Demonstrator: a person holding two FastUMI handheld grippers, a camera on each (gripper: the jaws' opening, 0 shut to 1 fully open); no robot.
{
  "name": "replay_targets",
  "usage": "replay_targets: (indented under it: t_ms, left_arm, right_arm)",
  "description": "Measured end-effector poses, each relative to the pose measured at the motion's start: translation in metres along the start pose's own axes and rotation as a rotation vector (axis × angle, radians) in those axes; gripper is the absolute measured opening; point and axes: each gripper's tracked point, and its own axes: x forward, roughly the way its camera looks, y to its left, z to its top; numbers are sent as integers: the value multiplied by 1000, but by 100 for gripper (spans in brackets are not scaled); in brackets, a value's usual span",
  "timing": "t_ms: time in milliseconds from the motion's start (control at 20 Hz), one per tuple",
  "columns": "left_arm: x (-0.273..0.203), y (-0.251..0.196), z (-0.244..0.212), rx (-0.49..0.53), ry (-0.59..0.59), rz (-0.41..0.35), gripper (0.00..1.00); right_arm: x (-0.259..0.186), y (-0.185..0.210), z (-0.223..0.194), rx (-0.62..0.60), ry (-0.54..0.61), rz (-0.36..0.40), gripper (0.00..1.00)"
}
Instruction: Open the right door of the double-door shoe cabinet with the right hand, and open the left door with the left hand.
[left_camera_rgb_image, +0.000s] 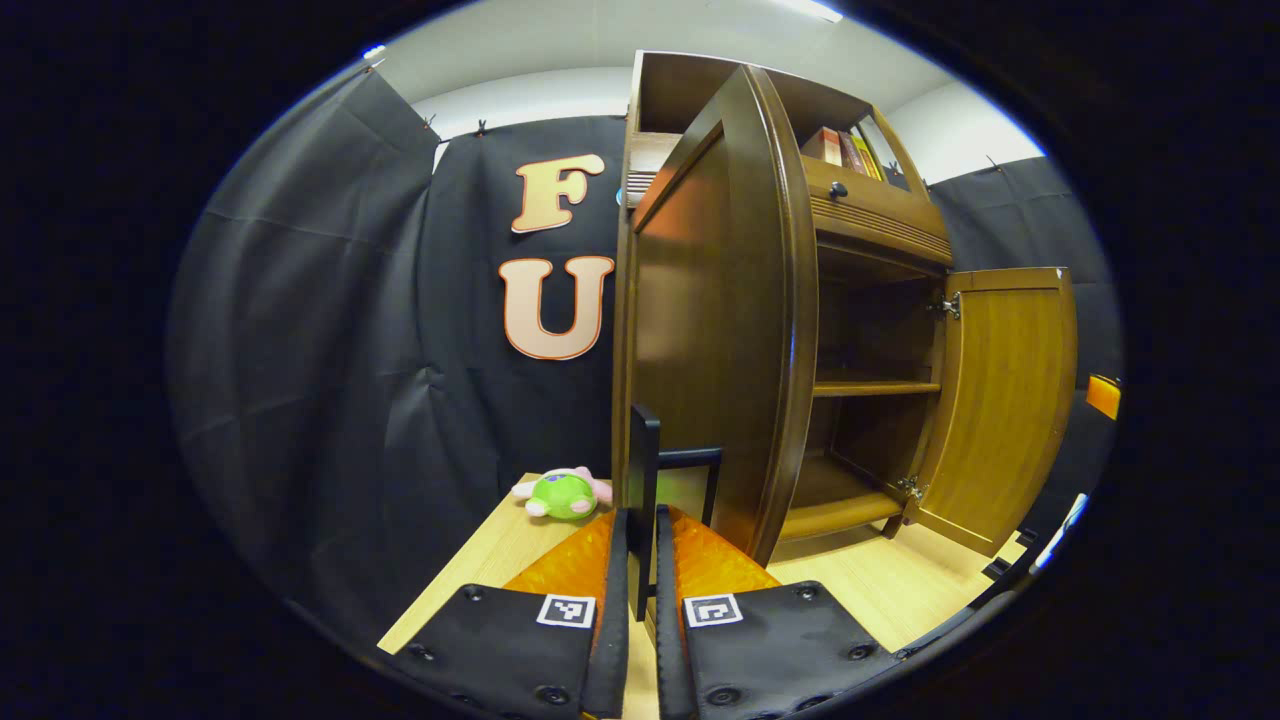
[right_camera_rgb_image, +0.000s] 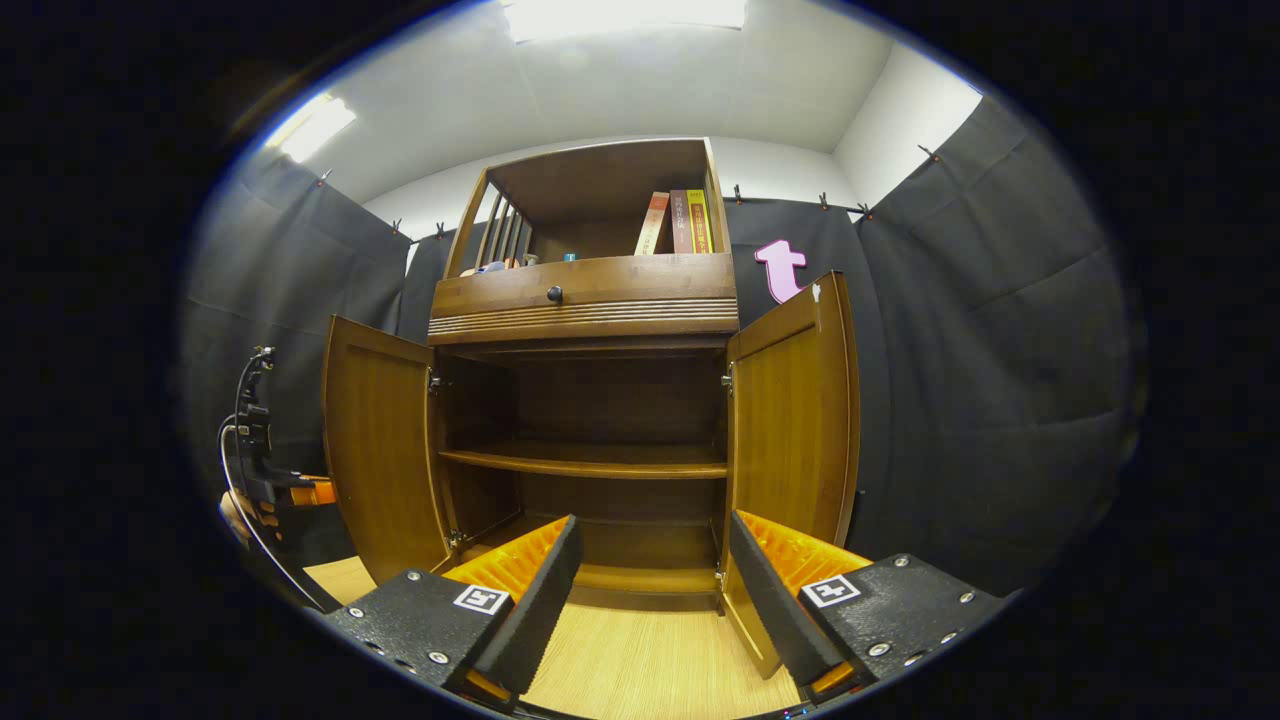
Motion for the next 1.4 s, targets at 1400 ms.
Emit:
replay_targets:
  t_ms: [1400]
  left_arm:
    - [-56,46,28,-53,-33,30,12]
  right_arm:
    - [22,26,-13,37,36,45,91]
